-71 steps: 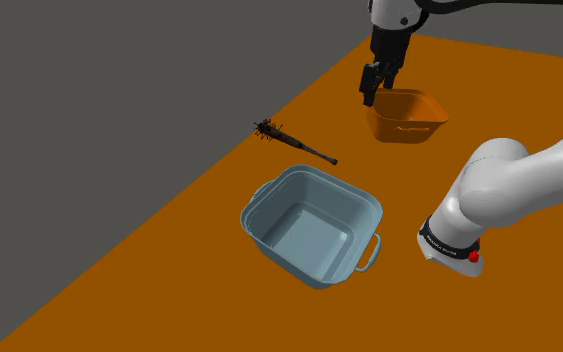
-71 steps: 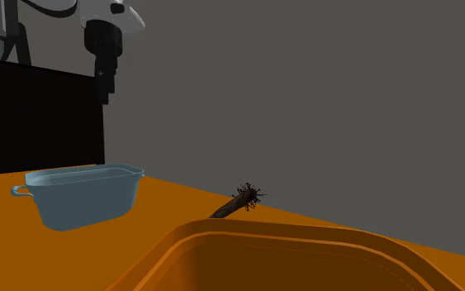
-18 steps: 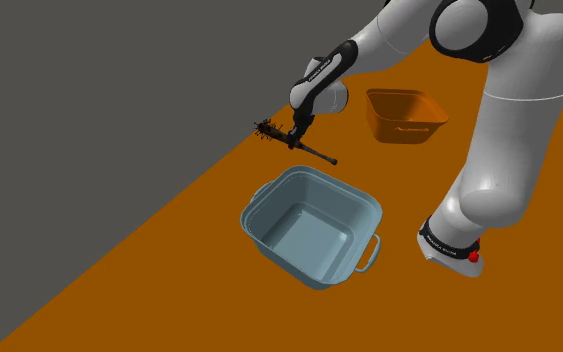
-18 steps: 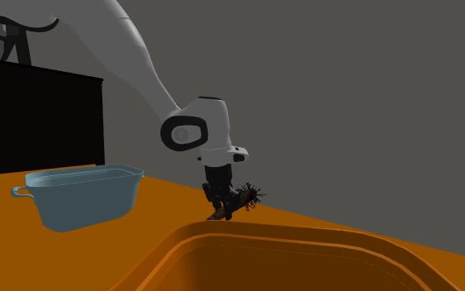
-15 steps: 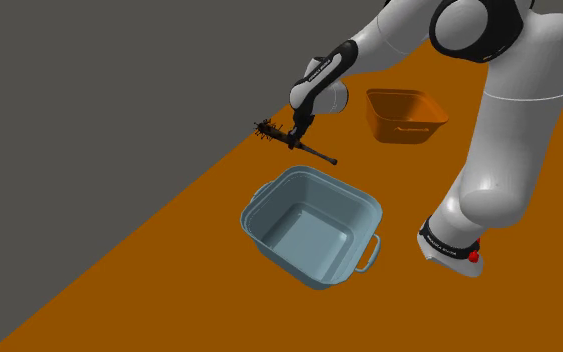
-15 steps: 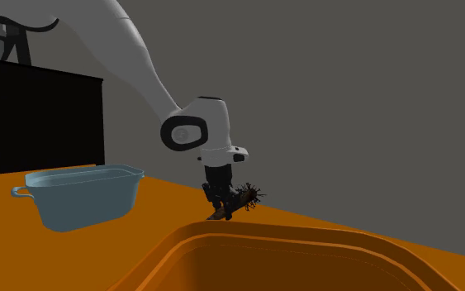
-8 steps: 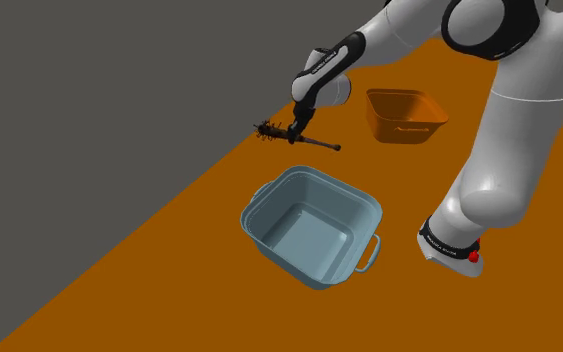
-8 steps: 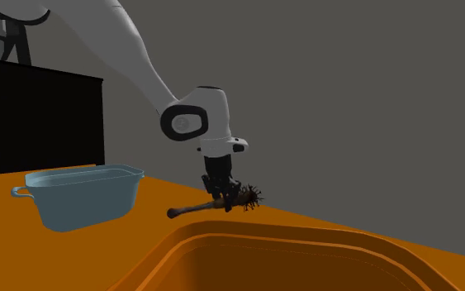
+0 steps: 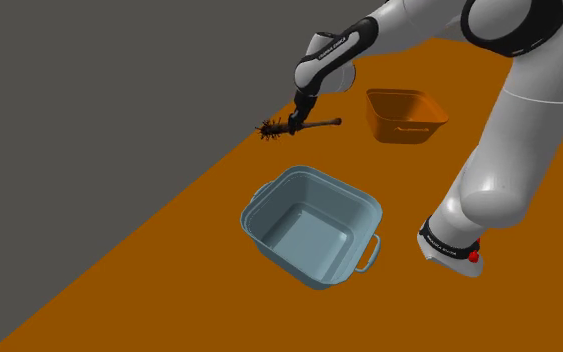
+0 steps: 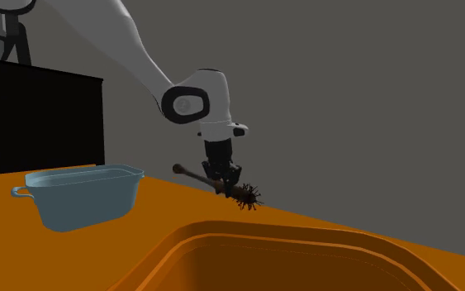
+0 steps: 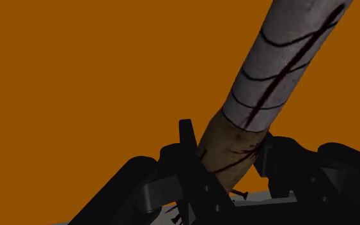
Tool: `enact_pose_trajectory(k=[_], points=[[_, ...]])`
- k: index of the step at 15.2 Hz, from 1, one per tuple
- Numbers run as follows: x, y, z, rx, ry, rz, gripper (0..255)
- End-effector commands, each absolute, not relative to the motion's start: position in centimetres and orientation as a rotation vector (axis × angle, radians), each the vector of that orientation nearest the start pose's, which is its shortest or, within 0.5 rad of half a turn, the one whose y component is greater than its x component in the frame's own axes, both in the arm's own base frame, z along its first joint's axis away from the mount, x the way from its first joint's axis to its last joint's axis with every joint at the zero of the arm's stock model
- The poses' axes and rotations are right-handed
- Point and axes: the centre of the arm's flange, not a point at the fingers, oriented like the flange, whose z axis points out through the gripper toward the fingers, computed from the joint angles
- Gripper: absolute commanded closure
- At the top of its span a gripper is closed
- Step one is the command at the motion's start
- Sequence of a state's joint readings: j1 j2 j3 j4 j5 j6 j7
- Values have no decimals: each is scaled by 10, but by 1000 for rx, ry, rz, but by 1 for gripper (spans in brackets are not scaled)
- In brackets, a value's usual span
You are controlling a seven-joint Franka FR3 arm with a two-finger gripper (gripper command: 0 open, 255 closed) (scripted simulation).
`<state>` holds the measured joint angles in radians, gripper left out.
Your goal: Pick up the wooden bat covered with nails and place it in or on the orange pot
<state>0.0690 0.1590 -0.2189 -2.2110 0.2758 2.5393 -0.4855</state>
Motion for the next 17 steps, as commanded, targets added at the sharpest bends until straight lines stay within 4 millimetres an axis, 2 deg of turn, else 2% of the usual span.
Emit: enact_pose_trajectory(k=[1,17], points=[[556,-86,336,-3039,-194,-322,255],[556,-86,421,-3039,-194,-322,255]])
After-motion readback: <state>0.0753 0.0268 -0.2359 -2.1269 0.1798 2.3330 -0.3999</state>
